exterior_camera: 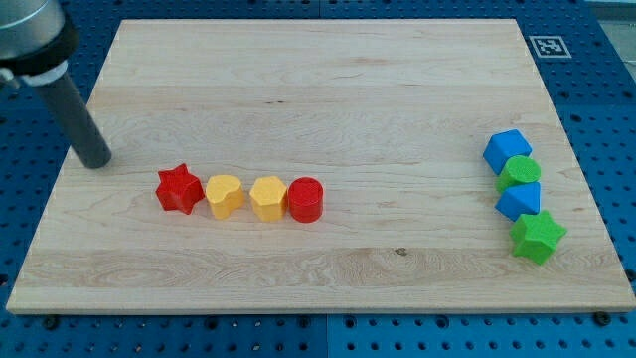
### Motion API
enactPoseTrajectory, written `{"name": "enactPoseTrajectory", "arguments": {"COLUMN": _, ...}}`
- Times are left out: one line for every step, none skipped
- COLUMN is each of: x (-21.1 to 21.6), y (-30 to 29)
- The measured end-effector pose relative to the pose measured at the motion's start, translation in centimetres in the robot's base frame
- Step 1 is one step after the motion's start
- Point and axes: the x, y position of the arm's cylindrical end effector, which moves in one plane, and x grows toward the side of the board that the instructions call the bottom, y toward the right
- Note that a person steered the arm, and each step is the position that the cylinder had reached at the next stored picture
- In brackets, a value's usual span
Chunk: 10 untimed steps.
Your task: Push the red star and yellow heart together right a bit
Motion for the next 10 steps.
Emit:
{"name": "enactPoseTrajectory", "arguments": {"x": 3.7, "y": 0.9}}
{"name": "enactPoseTrajectory", "arguments": {"x": 5.0, "y": 1.4}}
{"name": "enactPoseTrajectory", "arguments": {"x": 5.0, "y": 2.8}}
{"name": "enactPoseTrajectory", "arguments": {"x": 5.0, "y": 11.0}}
{"name": "enactPoseTrajectory", "arguments": {"x": 5.0, "y": 16.0}}
{"name": "enactPoseTrajectory", "arguments": {"x": 4.9, "y": 16.7}}
{"name": "enactPoseTrajectory", "arguments": {"x": 4.5, "y": 15.5}}
{"name": "enactPoseTrajectory", "arguments": {"x": 4.5, "y": 12.4}}
{"name": "enactPoseTrajectory", "arguments": {"x": 4.3, "y": 9.7}}
{"name": "enactPoseTrajectory", "arguments": {"x": 2.4, "y": 9.1}}
